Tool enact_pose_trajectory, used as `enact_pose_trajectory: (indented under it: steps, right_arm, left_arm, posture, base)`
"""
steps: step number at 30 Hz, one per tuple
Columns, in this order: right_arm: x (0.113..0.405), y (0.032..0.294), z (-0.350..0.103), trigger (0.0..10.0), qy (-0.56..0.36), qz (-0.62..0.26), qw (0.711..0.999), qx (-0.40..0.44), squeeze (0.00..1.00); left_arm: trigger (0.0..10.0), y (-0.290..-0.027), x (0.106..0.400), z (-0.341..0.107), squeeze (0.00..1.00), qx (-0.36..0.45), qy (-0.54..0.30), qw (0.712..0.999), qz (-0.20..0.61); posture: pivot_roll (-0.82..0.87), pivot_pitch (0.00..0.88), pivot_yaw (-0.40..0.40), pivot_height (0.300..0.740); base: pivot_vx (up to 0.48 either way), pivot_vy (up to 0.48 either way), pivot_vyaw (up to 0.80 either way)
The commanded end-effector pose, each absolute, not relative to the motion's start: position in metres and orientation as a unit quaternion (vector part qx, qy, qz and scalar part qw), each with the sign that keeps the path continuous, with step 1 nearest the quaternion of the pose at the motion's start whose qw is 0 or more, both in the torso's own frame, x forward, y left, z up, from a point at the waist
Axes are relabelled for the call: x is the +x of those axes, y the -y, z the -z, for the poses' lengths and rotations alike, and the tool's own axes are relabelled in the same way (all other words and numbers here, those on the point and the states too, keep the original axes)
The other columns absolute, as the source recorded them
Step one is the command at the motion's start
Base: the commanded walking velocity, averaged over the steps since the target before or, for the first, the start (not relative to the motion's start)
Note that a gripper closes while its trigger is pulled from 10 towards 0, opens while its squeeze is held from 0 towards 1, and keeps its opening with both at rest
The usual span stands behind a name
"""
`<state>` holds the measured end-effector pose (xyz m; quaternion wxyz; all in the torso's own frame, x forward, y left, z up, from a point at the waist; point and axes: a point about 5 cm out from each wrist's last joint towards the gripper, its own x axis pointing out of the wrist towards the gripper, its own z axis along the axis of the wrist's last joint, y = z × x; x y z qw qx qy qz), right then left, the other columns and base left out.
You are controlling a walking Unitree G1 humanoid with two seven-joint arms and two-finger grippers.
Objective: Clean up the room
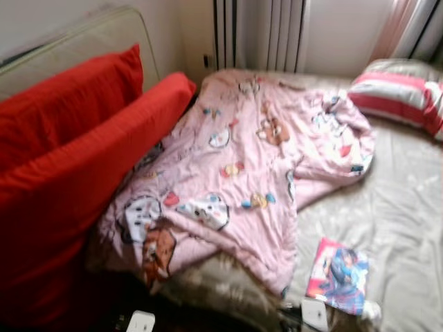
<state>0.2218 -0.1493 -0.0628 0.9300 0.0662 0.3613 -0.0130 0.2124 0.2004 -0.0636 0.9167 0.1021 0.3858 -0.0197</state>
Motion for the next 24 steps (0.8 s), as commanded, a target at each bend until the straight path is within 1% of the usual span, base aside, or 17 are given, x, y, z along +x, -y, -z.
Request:
enact_pose_trajectory:
  steps: [1, 9, 18, 21, 23, 24]
  right_arm:
    - [0.208, 0.151, 0.071, 10.0, -0.383, 0.016, 0.921, 0.07, 0.0]
    - [0.208, 0.157, 0.071, 10.0, -0.381, 0.019, 0.922, 0.07, 0.0]
    - [0.212, 0.16, 0.067, 10.0, -0.36, 0.015, 0.931, 0.061, 0.0]
    - [0.218, 0.155, 0.062, 10.0, -0.339, -0.026, 0.94, 0.036, 0.0]
    - [0.224, 0.148, 0.056, 10.0, -0.312, -0.084, 0.946, 0.002, 0.0]
    - [0.227, 0.151, 0.054, 10.0, -0.305, -0.092, 0.948, -0.003, 0.0]
  left_arm:
    - [10.0, -0.206, 0.202, 0.069, 0.0, 0.106, -0.406, 0.908, 0.013]
    - [10.0, -0.205, 0.202, 0.069, 0.0, 0.103, -0.405, 0.909, 0.011]
    - [10.0, -0.202, 0.205, 0.067, 0.0, 0.104, -0.39, 0.915, 0.018]
    - [10.0, -0.2, 0.209, 0.065, 0.0, 0.099, -0.379, 0.92, 0.018]
    - [10.0, -0.199, 0.212, 0.063, 0.0, 0.099, -0.37, 0.923, 0.021]
    - [10.0, -0.199, 0.212, 0.063, 0.0, 0.098, -0.367, 0.925, 0.021]
  posture:
    - [0.01, 0.163, 0.05, 0.74]
    - [0.0, 0.158, 0.049, 0.74]
    - [-0.04, 0.125, 0.031, 0.74]
    - [-0.05, 0.107, 0.023, 0.74]
    - [-0.05, 0.096, 0.027, 0.74]
    - [-0.07, 0.083, 0.032, 0.74]
  base:
    - [0.0, -0.311, 0.0]
    - [0.0, -0.308, 0.0]
    - [0.0, 0.0, 0.0]
    - [0.0, 0.0, 0.0]
    - [0.0, 0.0, 0.0]
    - [0.0, 0.0, 0.0]
